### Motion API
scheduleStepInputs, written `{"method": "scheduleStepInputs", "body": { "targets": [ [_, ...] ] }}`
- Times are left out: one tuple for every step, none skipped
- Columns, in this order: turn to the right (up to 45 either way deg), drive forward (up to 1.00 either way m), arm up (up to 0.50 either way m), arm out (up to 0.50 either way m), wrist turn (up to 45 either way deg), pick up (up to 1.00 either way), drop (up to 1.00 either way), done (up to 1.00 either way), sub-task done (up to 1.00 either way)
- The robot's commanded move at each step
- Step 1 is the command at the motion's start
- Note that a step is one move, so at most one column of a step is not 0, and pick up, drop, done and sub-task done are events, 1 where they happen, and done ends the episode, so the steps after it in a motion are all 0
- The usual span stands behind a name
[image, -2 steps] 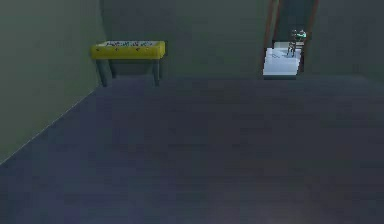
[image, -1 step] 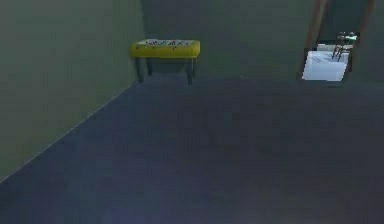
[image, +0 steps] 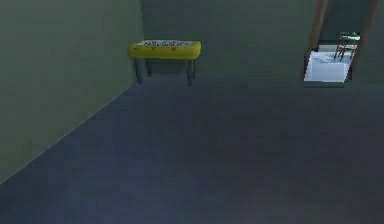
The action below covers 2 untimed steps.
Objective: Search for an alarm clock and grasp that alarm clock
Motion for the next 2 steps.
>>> {"method": "scheduleStepInputs", "body": {
  "targets": [
    [45.0,0.0,0.0,0.0,0.0,0.0,0.0,0.0,0.0],
    [27.0,0.0,0.0,0.0,0.0,0.0,0.0,0.0,0.0]
  ]
}}
